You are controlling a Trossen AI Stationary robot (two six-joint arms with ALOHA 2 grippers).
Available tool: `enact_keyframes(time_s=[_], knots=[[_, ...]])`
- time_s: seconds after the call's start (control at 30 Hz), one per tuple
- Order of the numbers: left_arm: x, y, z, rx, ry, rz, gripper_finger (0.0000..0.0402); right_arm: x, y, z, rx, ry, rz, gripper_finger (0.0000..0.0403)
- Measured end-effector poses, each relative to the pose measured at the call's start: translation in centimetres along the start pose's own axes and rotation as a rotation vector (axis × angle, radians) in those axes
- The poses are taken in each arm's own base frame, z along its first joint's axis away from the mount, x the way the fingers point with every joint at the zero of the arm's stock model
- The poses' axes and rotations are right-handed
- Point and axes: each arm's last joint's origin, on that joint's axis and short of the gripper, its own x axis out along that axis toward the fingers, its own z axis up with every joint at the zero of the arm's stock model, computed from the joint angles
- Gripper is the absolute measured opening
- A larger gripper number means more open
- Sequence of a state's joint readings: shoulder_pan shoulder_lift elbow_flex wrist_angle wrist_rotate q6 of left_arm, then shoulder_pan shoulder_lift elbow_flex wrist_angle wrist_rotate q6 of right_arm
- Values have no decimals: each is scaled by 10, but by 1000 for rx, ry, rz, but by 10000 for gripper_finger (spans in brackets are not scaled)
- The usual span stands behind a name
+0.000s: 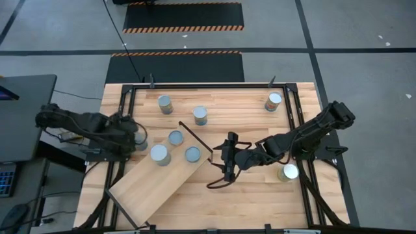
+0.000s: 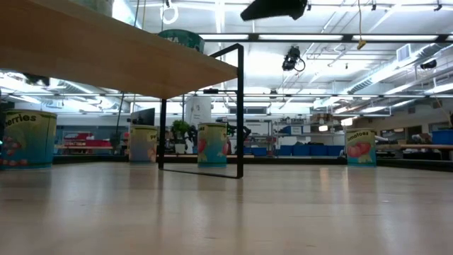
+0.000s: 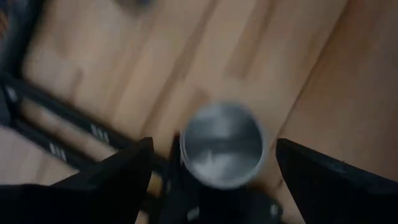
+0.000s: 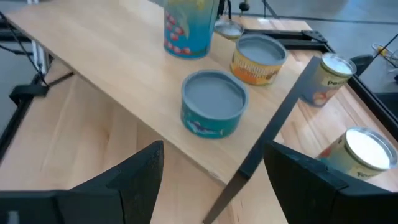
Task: Pick and place cans onto a shelf
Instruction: Put the canned cherries on the shelf
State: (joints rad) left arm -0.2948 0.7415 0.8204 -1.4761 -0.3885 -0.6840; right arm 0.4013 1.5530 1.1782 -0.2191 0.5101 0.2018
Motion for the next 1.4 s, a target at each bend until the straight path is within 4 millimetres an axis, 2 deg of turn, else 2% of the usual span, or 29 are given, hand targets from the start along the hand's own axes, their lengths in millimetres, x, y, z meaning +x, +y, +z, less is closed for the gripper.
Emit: enact_keyframes(time_s=[0.13, 0.23, 0.47, 0.73, 0.9, 1.03, 1.4], knots=[[17, -3, -3, -8, 86, 32, 341, 1, -2, 0, 3, 0, 2, 282], [22, -6, 0, 1, 72, -4, 341, 1, -1, 1, -12, -8, 4, 282], [22, -9, 4, 137, 66, -93, 333, 0, 1, 1, -17, -5, 15, 282], [25, -11, 6, 184, 82, -63, 289, 0, 0, 1, -32, -4, 13, 282], [32, -22, 10, 211, 153, -54, 268, 1, -1, 1, -40, -2, 11, 282], [33, -30, 8, 243, 173, -23, 263, 1, -1, 1, -43, -2, 11, 282], [28, -35, -1, 305, 139, 24, 262, 1, -1, -2, -59, 20, 8, 282]])
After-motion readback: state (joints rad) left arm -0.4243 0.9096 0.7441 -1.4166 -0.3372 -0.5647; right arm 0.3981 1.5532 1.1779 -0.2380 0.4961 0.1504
